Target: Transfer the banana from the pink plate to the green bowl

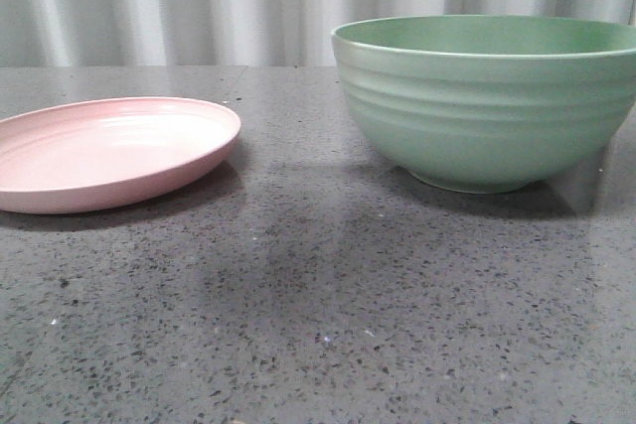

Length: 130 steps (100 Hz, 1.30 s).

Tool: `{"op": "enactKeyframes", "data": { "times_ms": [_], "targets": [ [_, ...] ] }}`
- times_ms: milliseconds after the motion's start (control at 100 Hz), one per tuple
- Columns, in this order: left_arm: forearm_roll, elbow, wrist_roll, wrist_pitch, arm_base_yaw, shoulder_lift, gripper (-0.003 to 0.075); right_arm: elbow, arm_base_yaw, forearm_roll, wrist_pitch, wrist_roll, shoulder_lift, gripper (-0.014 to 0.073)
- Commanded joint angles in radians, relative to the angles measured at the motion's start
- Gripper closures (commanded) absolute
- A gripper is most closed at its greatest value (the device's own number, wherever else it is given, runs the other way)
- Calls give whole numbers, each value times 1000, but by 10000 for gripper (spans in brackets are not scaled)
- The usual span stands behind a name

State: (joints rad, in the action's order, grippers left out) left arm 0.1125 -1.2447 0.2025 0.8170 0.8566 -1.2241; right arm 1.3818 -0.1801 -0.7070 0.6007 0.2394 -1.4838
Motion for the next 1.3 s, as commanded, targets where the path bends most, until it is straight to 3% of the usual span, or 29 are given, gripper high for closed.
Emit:
{"op": "enactKeyframes", "data": {
  "times_ms": [0,280,380,500,620,690,1030,1100,1140,1200,1290],
  "targets": [
    [7,-35,-13,-56,5,28,226,38,42,44,-47,11,43,665],
    [8,-35,-13,-67,5,28,226,38,68,259,-37,11,39,665],
    [8,-35,-13,-67,5,28,226,34,68,283,-37,11,31,657],
    [16,-35,-15,-69,5,28,226,29,68,309,-27,11,12,542],
    [17,-35,-15,-69,5,28,226,29,68,311,-8,11,-8,325],
    [17,-35,-15,-69,5,28,226,29,68,311,-1,11,-18,251],
    [19,-35,-43,-71,5,29,231,29,68,320,-10,11,-16,240],
    [15,-35,-60,-71,5,32,287,29,68,344,-3,11,-3,259],
    [6,-35,-80,-71,5,34,357,29,68,354,10,11,6,298],
    [-11,-35,-114,-65,5,41,503,29,68,366,30,11,22,386],
    [-39,-31,-137,-48,5,64,741,29,68,388,56,11,50,587]
  ]
}}
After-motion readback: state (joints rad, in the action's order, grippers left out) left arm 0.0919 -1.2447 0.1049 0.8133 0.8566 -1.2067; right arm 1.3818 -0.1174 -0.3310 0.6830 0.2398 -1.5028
